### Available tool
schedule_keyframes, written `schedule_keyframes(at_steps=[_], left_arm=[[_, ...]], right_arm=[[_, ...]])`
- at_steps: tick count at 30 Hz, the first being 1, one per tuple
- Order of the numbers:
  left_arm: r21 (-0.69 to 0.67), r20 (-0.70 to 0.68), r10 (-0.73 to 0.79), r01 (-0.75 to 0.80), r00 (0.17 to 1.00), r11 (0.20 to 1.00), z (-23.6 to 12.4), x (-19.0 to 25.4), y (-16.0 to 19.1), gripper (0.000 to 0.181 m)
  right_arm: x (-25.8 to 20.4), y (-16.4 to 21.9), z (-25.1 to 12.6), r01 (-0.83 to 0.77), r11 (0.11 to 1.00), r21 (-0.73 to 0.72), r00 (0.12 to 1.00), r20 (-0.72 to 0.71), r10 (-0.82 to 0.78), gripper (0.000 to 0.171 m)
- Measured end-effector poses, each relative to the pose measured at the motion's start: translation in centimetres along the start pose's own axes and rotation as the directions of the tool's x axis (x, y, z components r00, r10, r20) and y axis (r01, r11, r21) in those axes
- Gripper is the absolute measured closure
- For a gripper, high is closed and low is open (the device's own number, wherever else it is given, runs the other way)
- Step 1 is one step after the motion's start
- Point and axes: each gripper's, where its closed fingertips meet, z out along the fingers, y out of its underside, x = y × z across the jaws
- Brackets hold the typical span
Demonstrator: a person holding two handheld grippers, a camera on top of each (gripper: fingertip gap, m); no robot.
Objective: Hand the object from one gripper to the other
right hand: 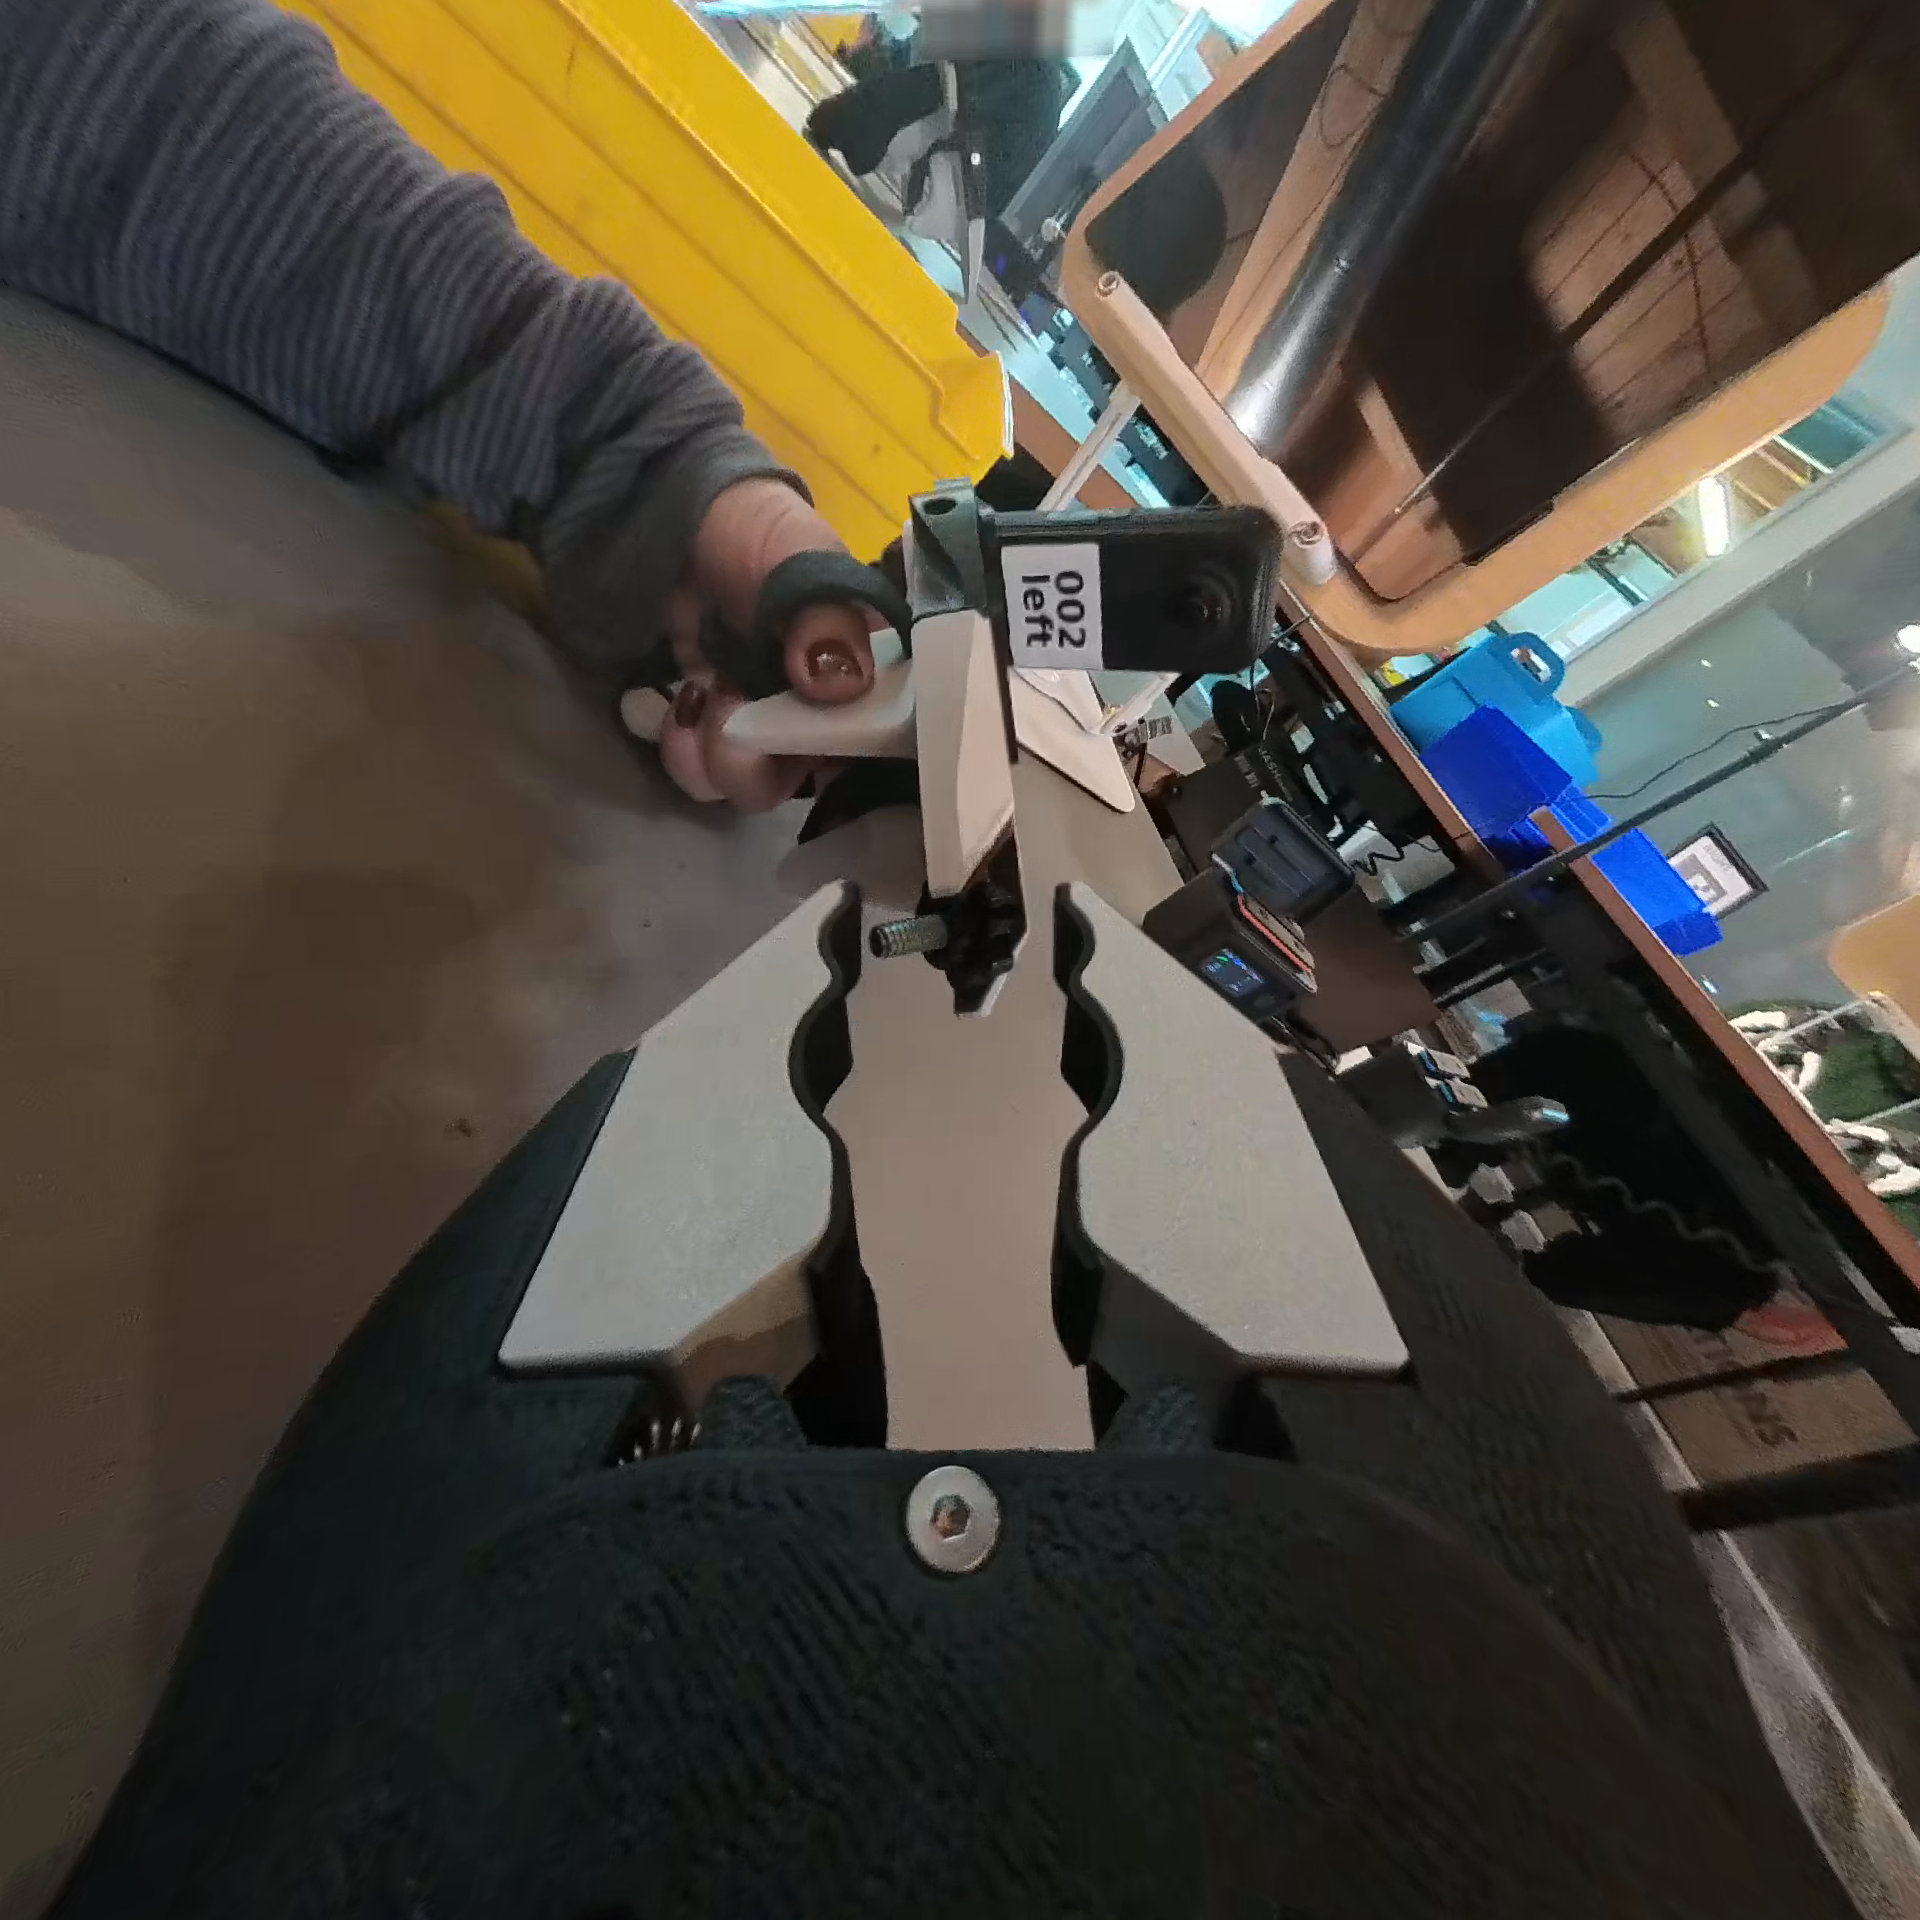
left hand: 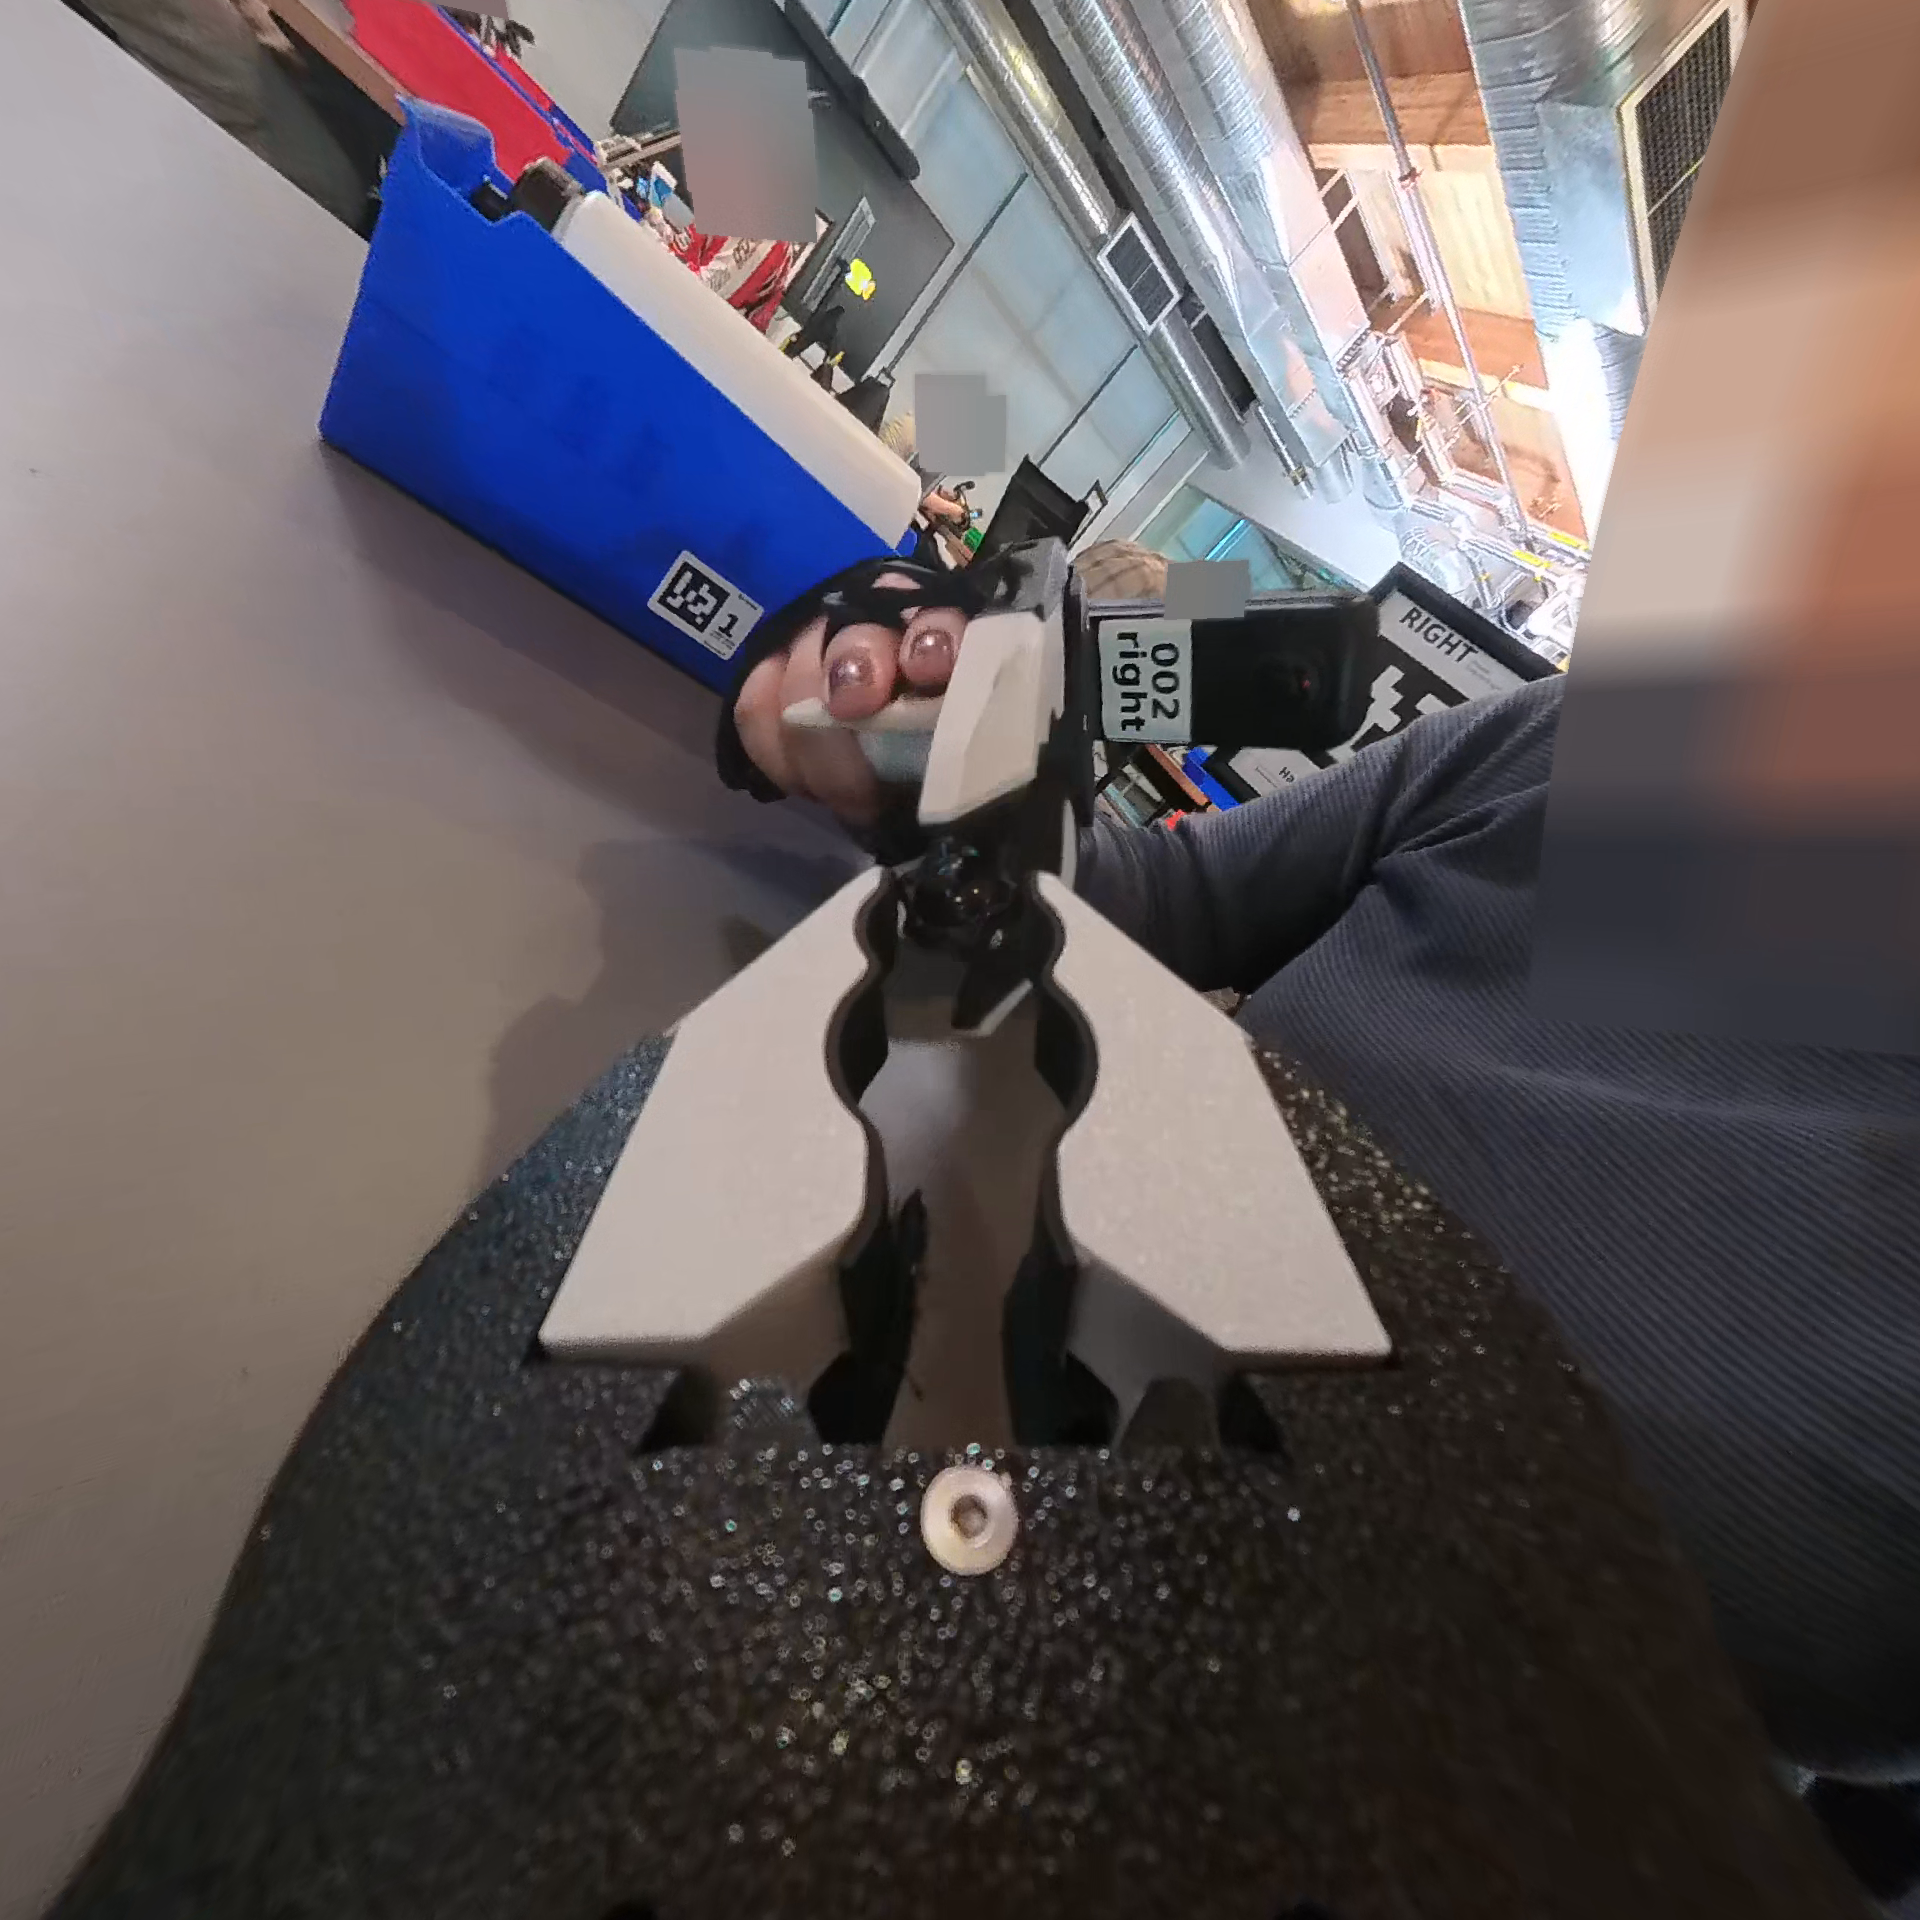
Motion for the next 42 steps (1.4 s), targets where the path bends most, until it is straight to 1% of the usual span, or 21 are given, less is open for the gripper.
schedule_keyframes(at_steps=[2,6,7,8,9,11,12,13,15,16,18,20,22,23,24,27,28,29,31,35,42], left_arm=[[-0.004,-0.005,0.0,0.0,1.0,1.0,0.1,0.1,0.1,0.16],[0.013,0.015,0.013,-0.013,1.0,1.0,0.1,-0.2,-0.1,0.16],[0.033,0.032,0.038,-0.039,0.999,0.999,0.1,-0.3,-0.5,0.154],[0.062,0.045,0.083,-0.086,0.996,0.994,0.0,-0.3,-1.0,0.132],[0.089,0.076,0.151,-0.158,0.986,0.983,-0.1,-0.3,-1.5,0.119],[0.083,0.221,0.33,-0.355,0.918,0.931,-0.6,-0.9,-2.3,0.104],[0.035,0.306,0.446,-0.479,0.841,0.877,-0.8,-1.3,-2.5,0.102],[-0.048,0.392,0.565,-0.598,0.726,0.8,-1.1,-1.8,-2.6,0.1],[-0.257,0.48,0.757,-0.754,0.444,0.605,-1.4,-2.9,-2.3,0.097],[-0.364,0.486,0.817,-0.778,0.31,0.512,-1.4,-3.5,-2.1,0.097],[-0.552,0.419,0.903,-0.763,0.096,0.337,-0.9,-4.5,-1.2,0.103],[-0.688,0.306,0.943,-0.715,-0.13,0.125,-0.5,-4.8,-0.7,0.116],[-0.788,0.224,0.892,-0.611,-0.394,-0.072,-0.9,-4.3,-1.7,0.143],[-0.805,0.196,0.866,-0.58,-0.46,-0.126,-0.8,-4.0,-1.9,0.148],[-0.804,0.174,0.872,-0.578,-0.456,-0.142,-0.4,-4.0,-1.5,0.146],[-0.788,0.195,0.882,-0.604,-0.429,-0.119,-0.1,-3.9,-1.5,0.145],[-0.781,0.204,0.884,-0.614,-0.42,-0.112,-0.1,-3.7,-1.5,0.148],[-0.774,0.204,0.886,-0.623,-0.415,-0.113,-0.1,-3.6,-1.4,0.16],[-0.774,0.199,0.884,-0.621,-0.423,-0.123,-0.1,-3.5,-1.4,0.163],[-0.773,0.232,0.904,-0.632,-0.358,-0.052,0.0,-3.8,-1.5,0.163],[-0.761,0.23,0.903,-0.646,-0.363,-0.065,0.2,-3.6,-1.4,0.162]], right_arm=[[-0.3,0.0,-0.1,0.015,1.0,-0.003,1.0,0.019,-0.015,0.145],[0.0,0.3,-0.1,-0.064,0.998,-0.019,0.997,0.034,0.065,0.147],[0.6,0.5,-0.1,-0.124,0.992,-0.027,0.992,0.014,0.125,0.147],[1.1,1.0,-0.1,-0.196,0.98,-0.042,0.98,0.005,0.196,0.147],[1.6,1.7,-0.1,-0.282,0.958,-0.059,0.959,-0.006,0.282,0.147],[2.2,3.1,-0.2,-0.491,0.866,-0.095,0.87,-0.004,0.493,0.147],[2.1,3.4,-0.3,-0.597,0.796,-0.104,0.798,0.027,0.602,0.147],[2.1,3.5,-0.3,-0.692,0.715,-0.103,0.713,0.055,0.699,0.147],[1.9,3.0,-0.4,-0.814,0.573,-0.097,0.56,0.134,0.818,0.147],[1.8,2.9,-0.4,-0.849,0.519,-0.1,0.502,0.16,0.85,0.147],[1.8,2.8,-0.5,-0.89,0.443,-0.106,0.419,0.19,0.888,0.147],[1.7,2.8,-0.5,-0.916,0.383,-0.117,0.355,0.205,0.912,0.147],[1.5,2.8,-0.5,-0.928,0.351,-0.125,0.318,0.227,0.921,0.147],[1.5,2.7,-0.5,-0.932,0.34,-0.126,0.305,0.234,0.923,0.147],[1.4,2.5,-0.5,-0.933,0.336,-0.127,0.298,0.249,0.921,0.147],[1.1,1.9,-0.5,-0.934,0.33,-0.135,0.283,0.283,0.916,0.147],[1.0,1.8,-0.5,-0.933,0.332,-0.139,0.282,0.288,0.915,0.147],[0.9,1.8,-0.5,-0.933,0.332,-0.141,0.282,0.289,0.915,0.147],[0.9,1.6,-0.5,-0.936,0.325,-0.135,0.274,0.3,0.914,0.147],[1.2,1.9,-0.6,-0.939,0.321,-0.122,0.275,0.291,0.916,0.147],[1.1,1.7,-0.6,-0.941,0.31,-0.136,0.26,0.297,0.919,0.147]])
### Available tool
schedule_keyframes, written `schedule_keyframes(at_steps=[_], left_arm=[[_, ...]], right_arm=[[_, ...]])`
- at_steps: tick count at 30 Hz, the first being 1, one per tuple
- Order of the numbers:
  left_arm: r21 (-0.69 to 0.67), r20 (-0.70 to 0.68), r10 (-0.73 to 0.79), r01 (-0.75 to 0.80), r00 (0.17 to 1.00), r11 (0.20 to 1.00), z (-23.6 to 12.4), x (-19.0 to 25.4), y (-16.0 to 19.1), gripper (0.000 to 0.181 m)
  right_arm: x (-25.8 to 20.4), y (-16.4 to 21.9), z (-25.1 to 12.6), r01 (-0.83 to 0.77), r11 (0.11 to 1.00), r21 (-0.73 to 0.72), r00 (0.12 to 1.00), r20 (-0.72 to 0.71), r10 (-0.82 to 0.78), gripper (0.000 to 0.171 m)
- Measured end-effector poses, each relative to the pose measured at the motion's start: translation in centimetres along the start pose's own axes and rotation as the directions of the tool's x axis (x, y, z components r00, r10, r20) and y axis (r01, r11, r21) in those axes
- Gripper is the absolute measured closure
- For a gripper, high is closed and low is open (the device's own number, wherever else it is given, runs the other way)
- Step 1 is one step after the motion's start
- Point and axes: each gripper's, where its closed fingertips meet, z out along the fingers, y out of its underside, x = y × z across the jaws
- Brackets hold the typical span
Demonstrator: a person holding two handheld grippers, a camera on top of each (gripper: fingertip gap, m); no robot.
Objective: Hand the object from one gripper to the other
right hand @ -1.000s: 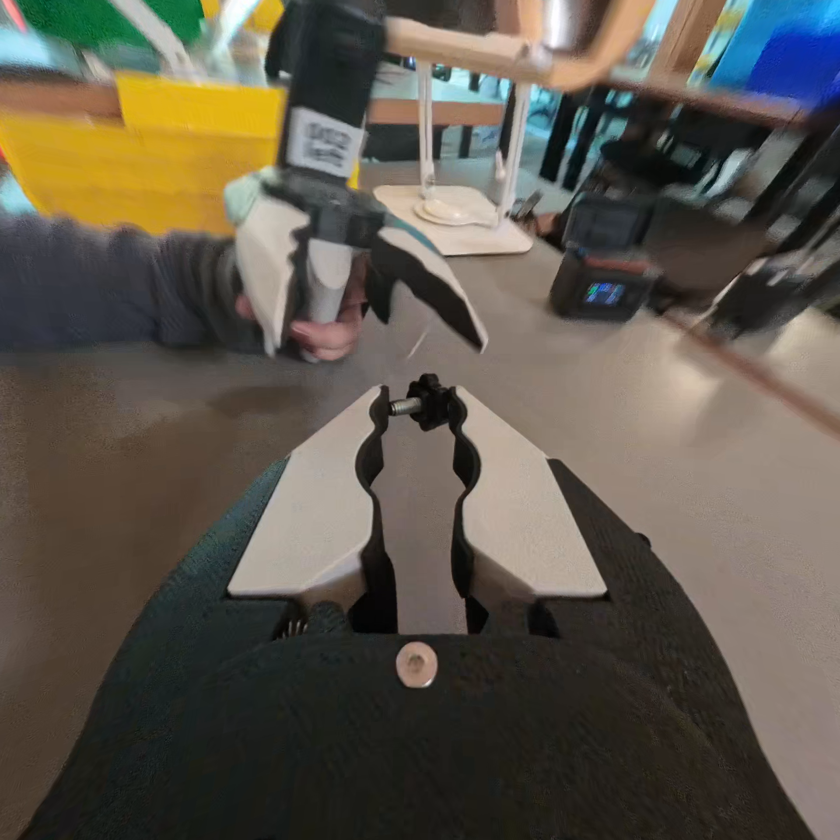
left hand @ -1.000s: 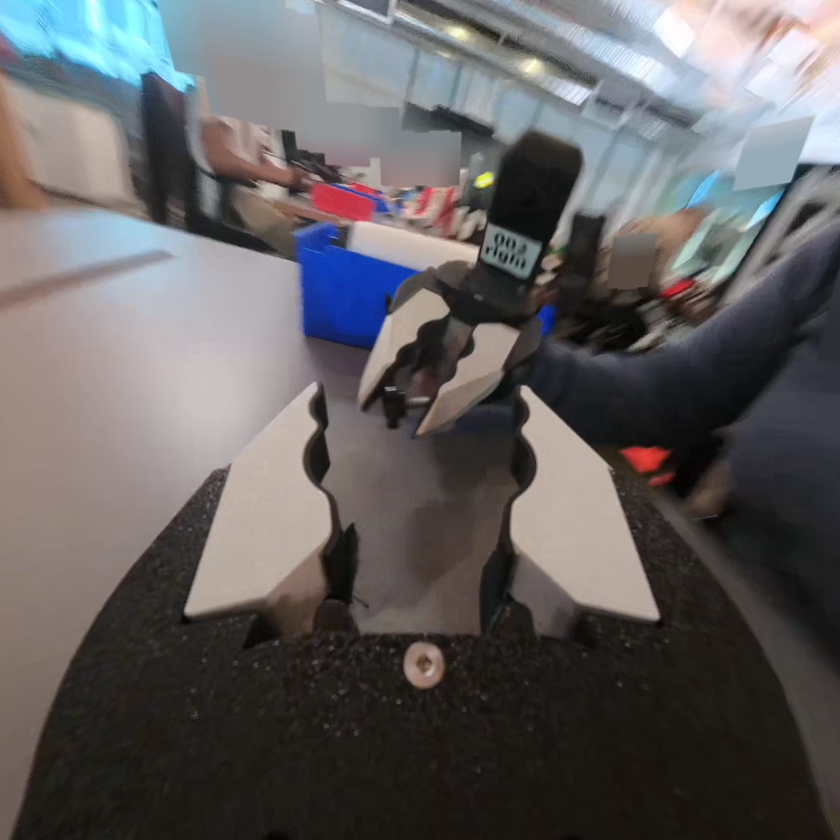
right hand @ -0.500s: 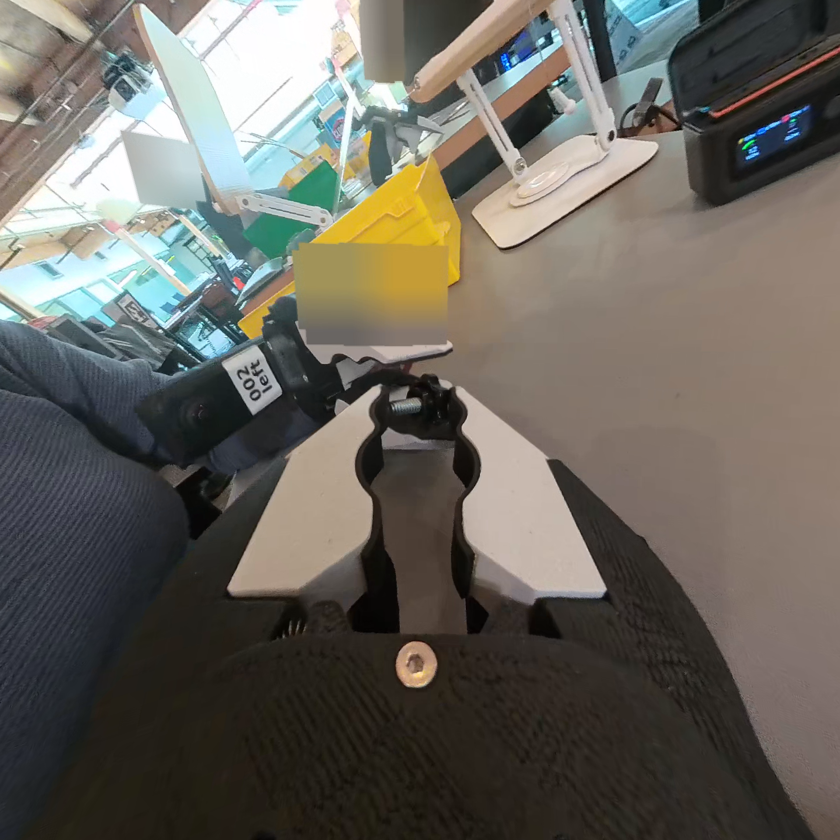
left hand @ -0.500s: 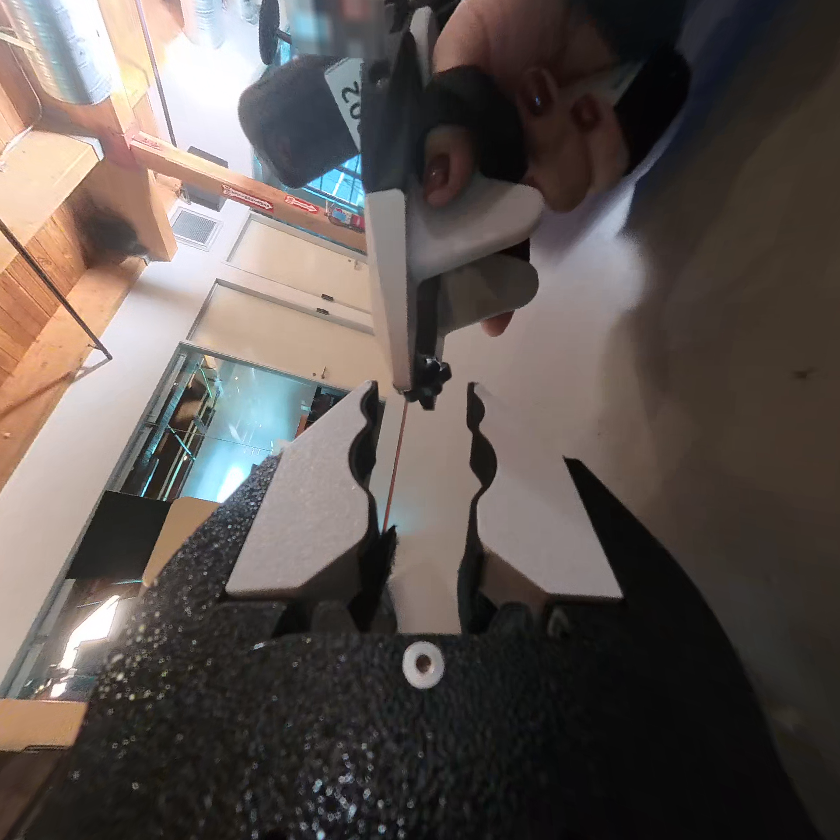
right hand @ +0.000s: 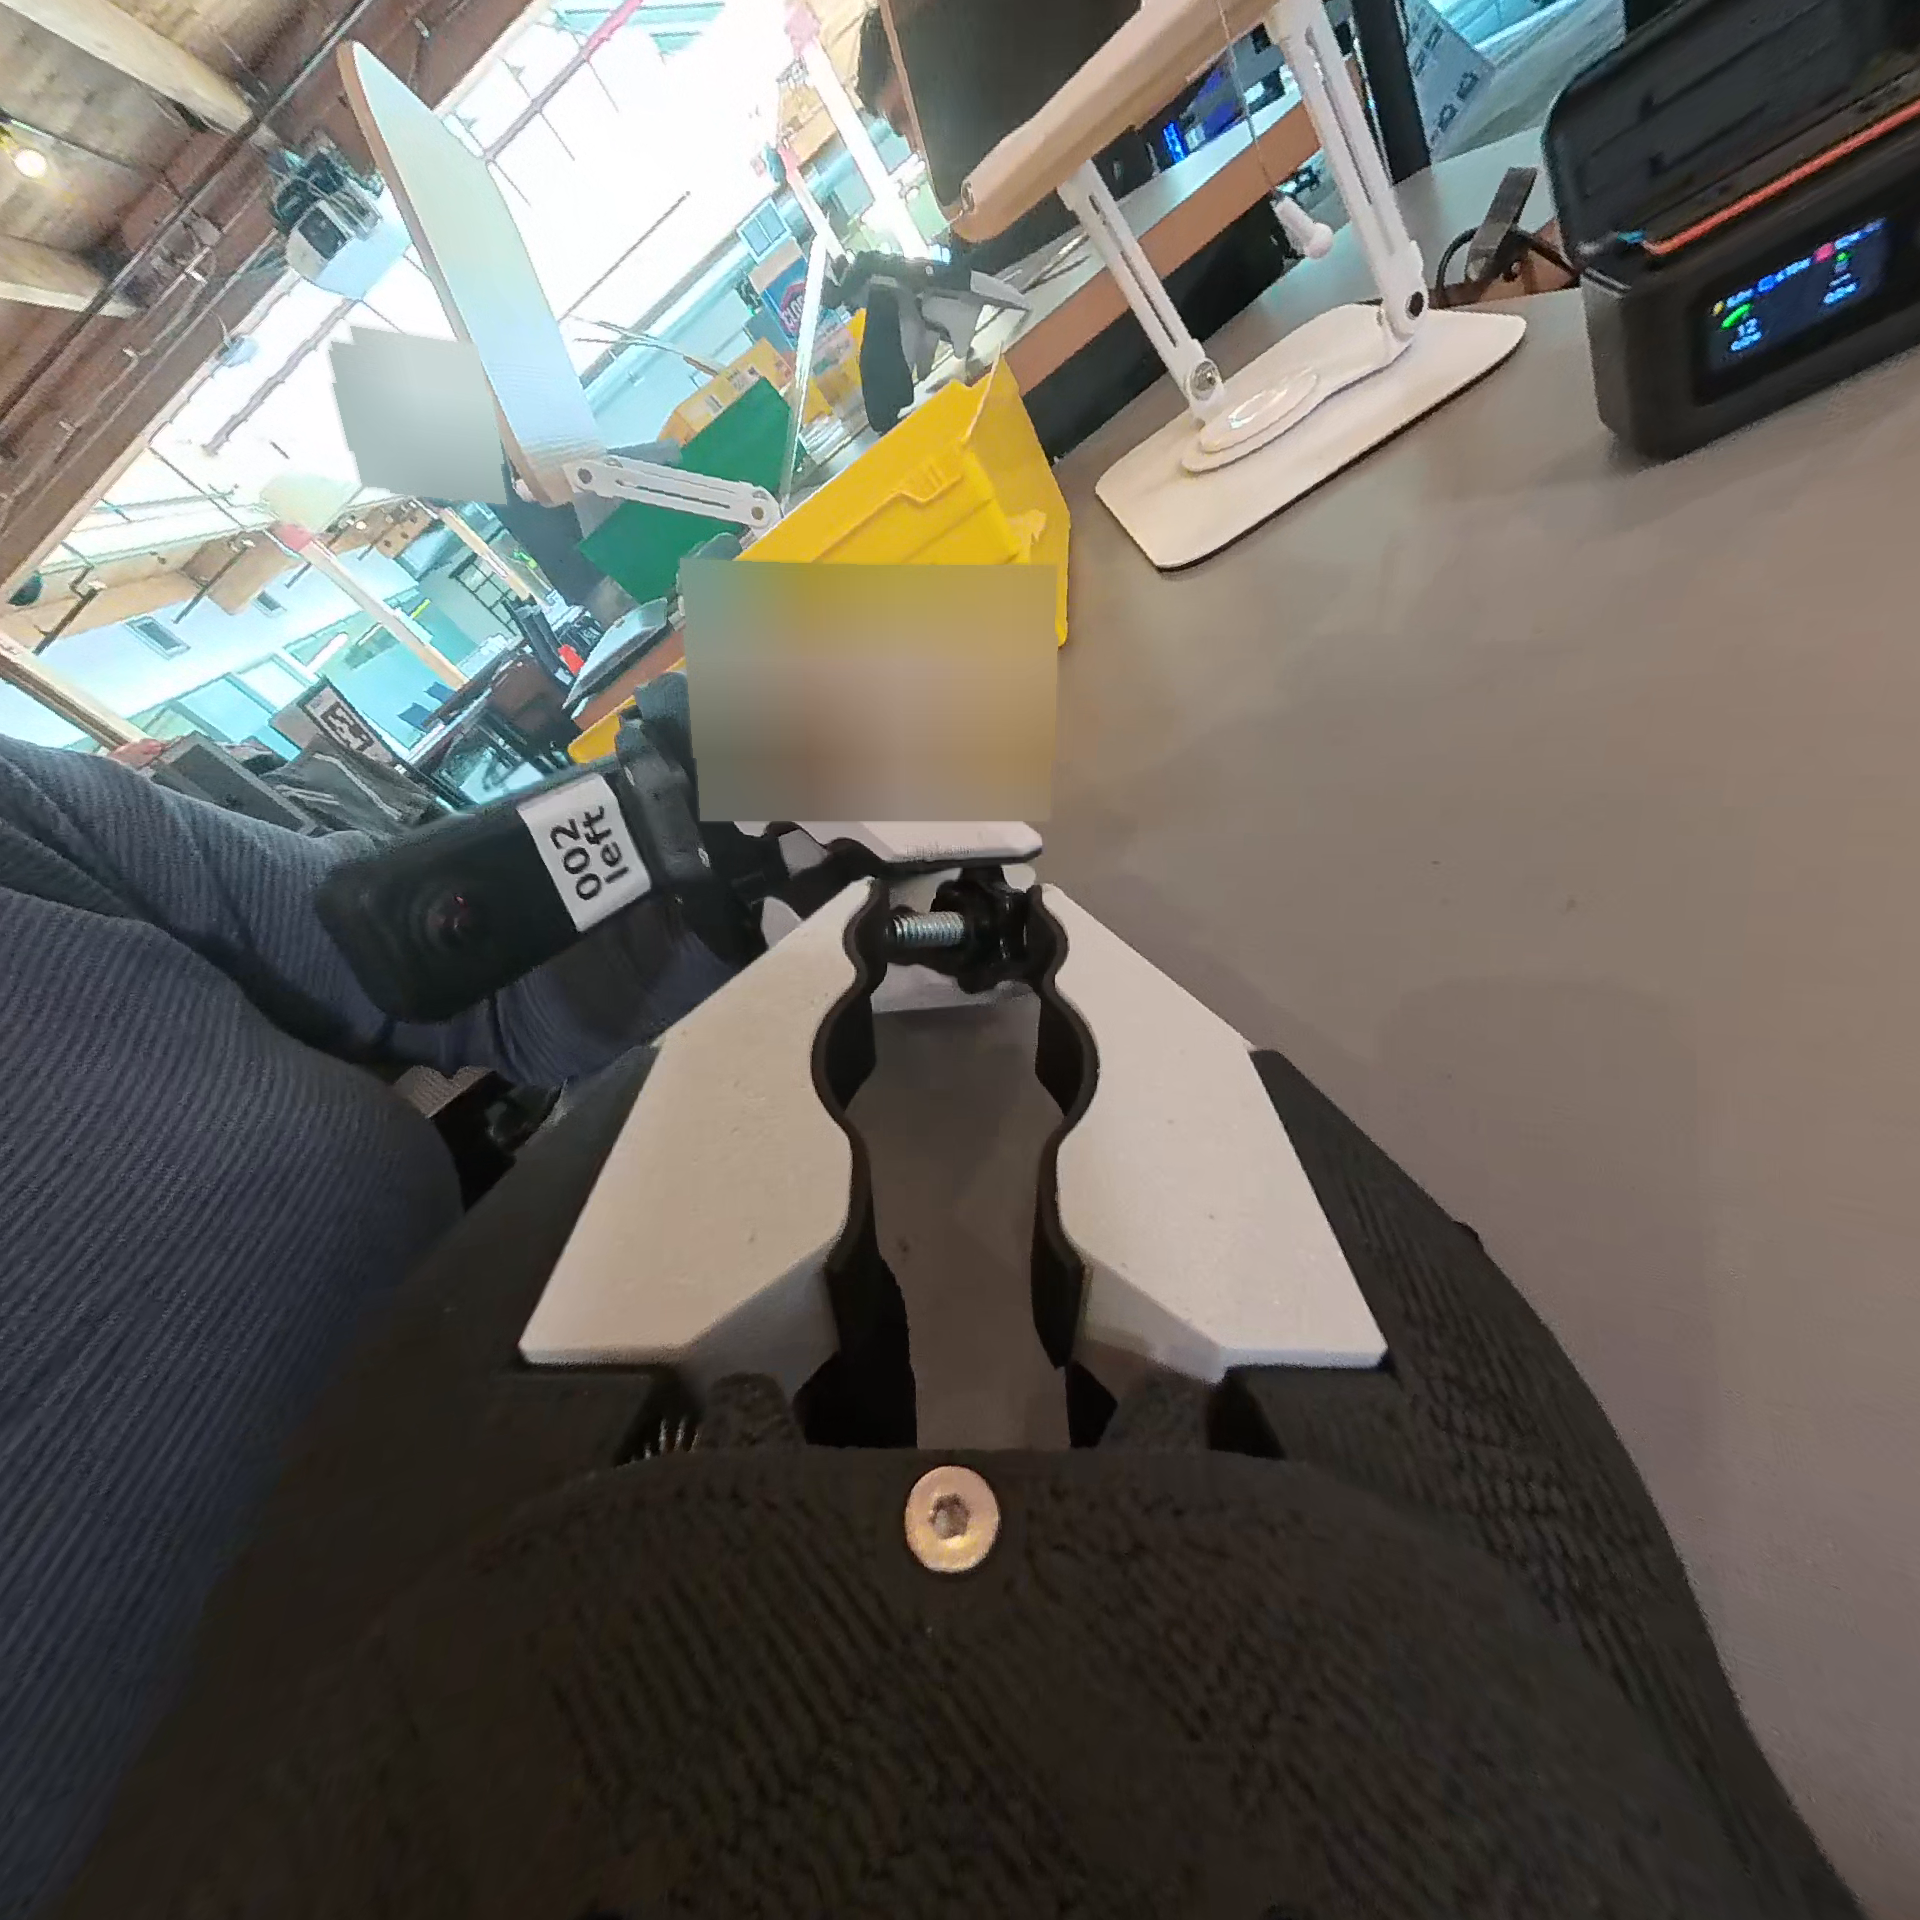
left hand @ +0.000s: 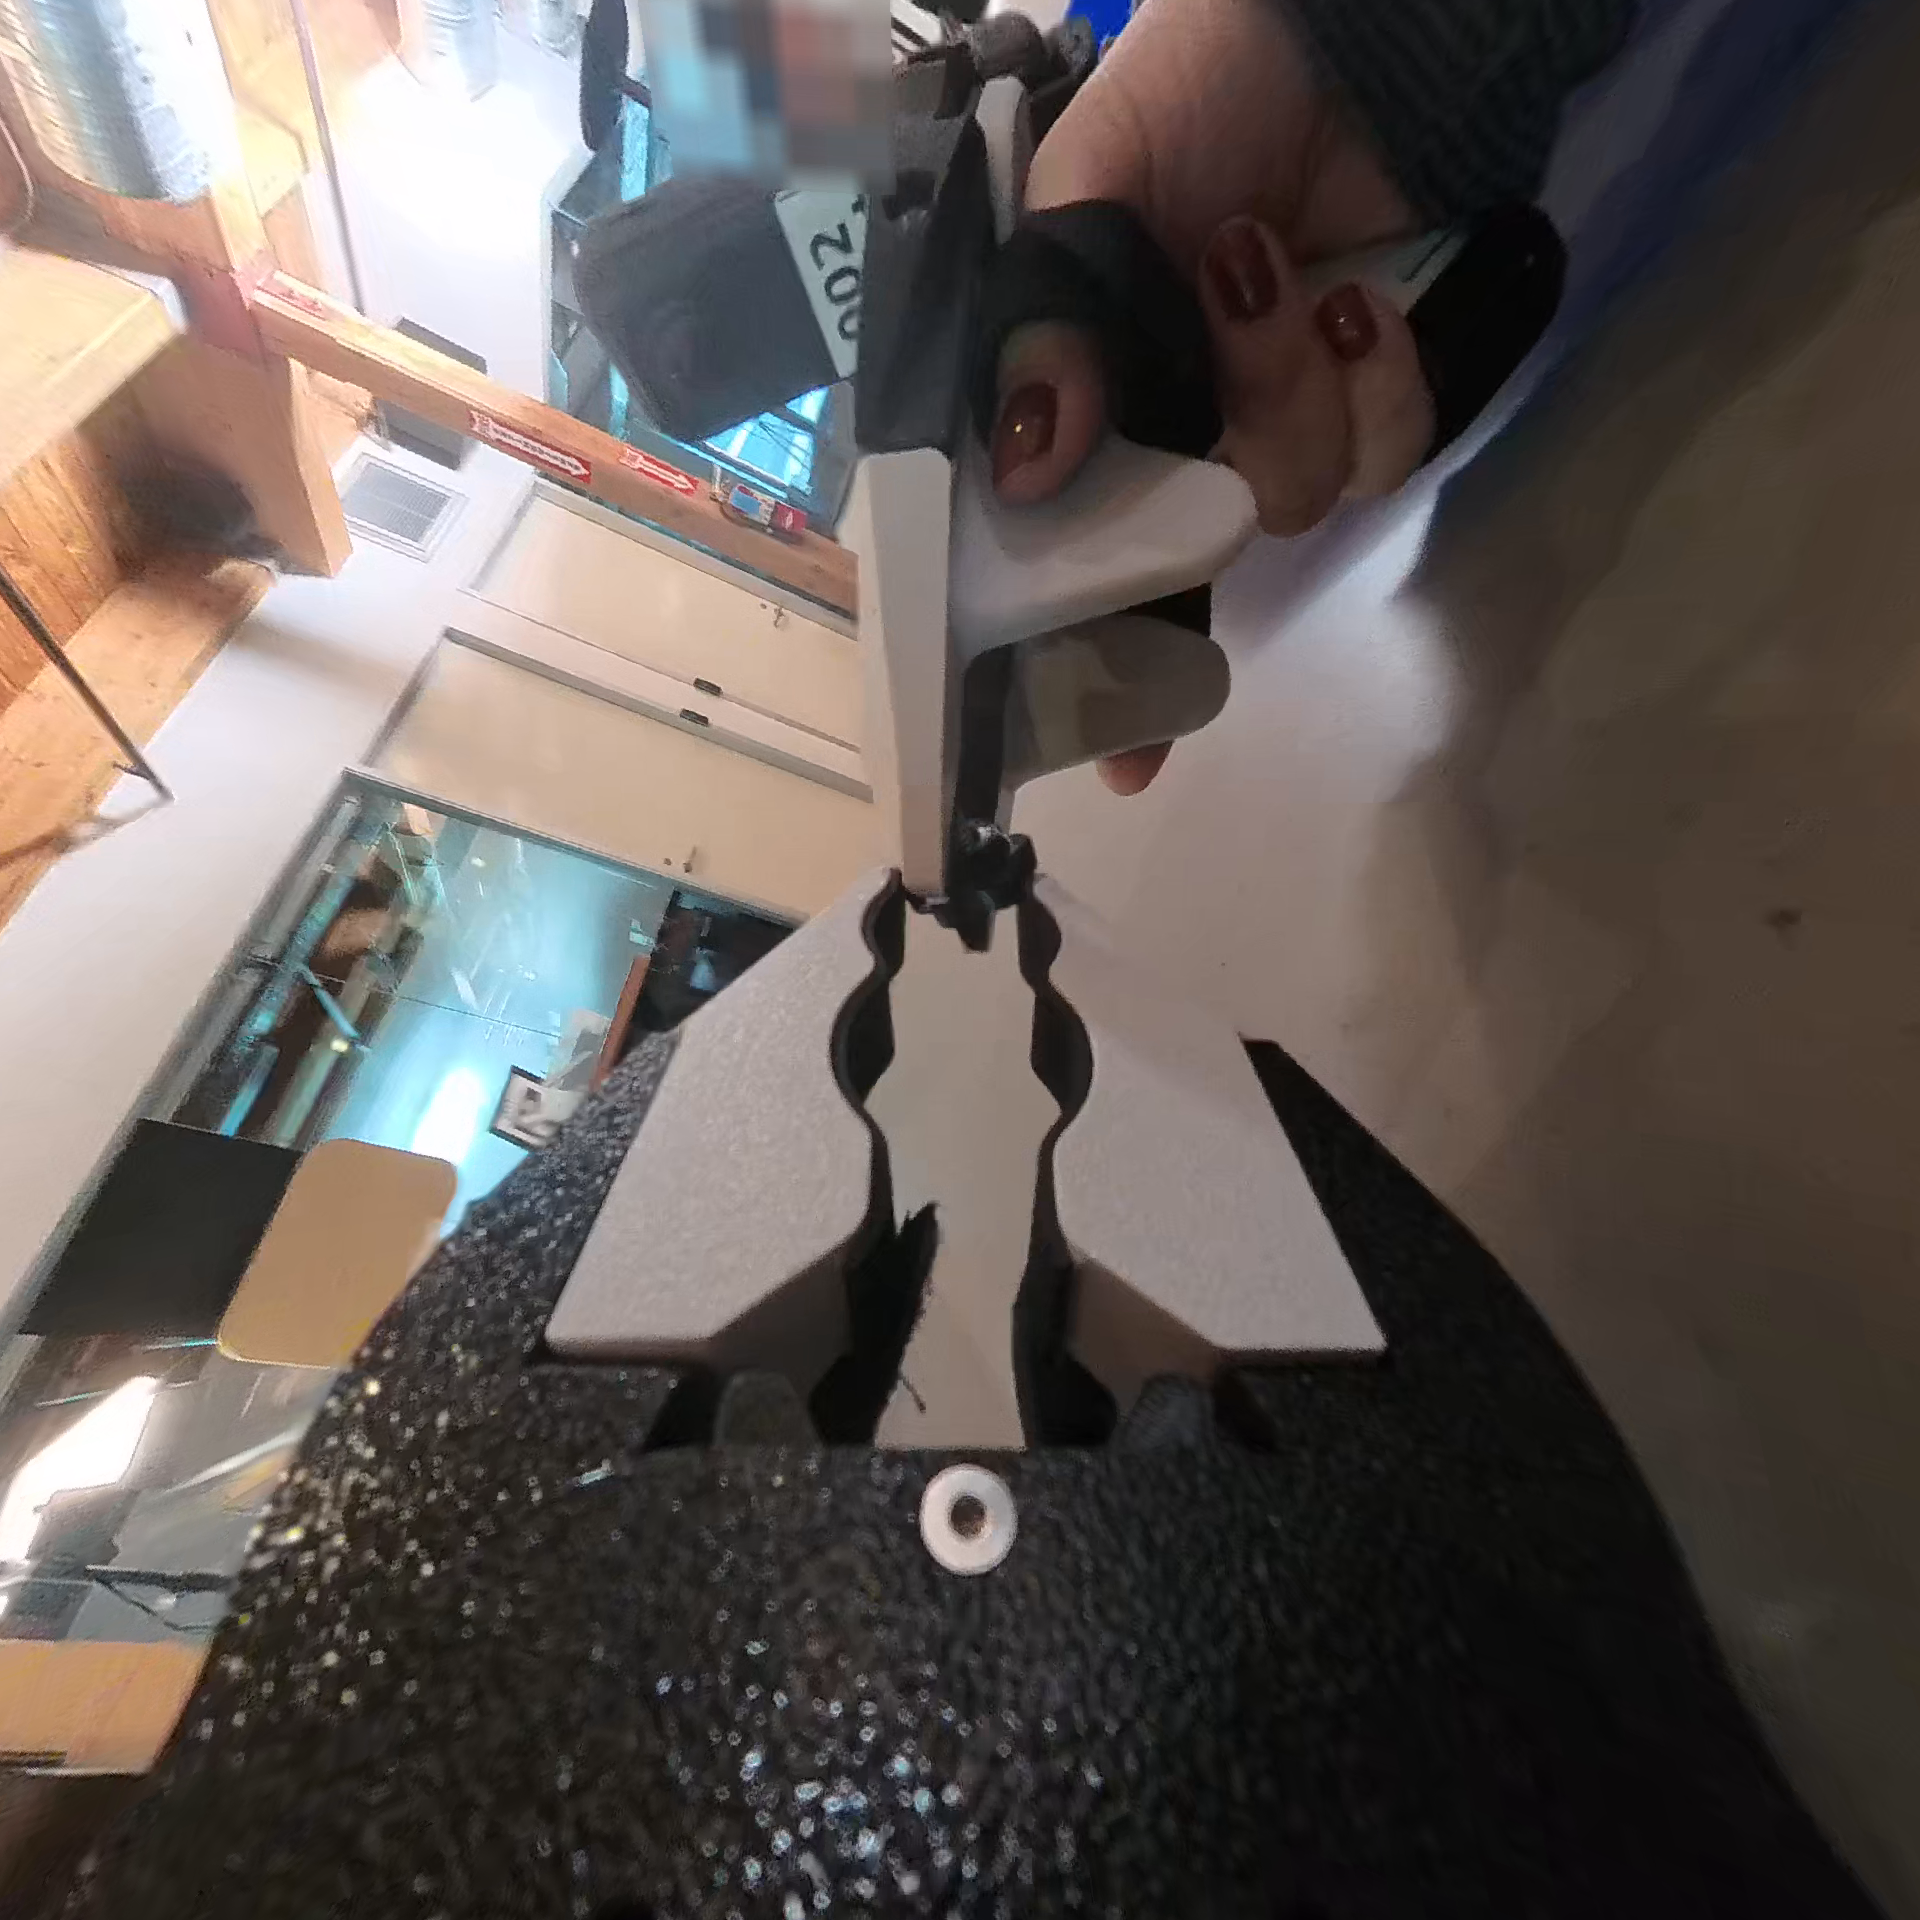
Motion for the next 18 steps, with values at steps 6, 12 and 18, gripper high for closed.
schedule_keyframes(at_steps=[6,12,18], left_arm=[[0.005,-0.049,-0.467,0.467,0.883,0.884,0.1,-2.0,0.9,0.163],[-0.025,-0.401,-0.875,0.951,0.273,0.308,-0.4,-2.1,0.6,0.163],[-0.223,-0.668,-0.713,0.971,-0.214,-0.082,-2.0,-1.9,-2.0,0.164]], right_arm=[[0.9,-2.5,-1.0,0.141,0.979,0.146,0.986,-0.111,-0.125,0.119],[0.7,-4.1,-2.9,0.786,0.617,-0.042,0.537,-0.449,-0.714,0.112],[-1.3,-1.9,-0.4,0.925,0.336,-0.176,0.256,-0.362,-0.896,0.116]])
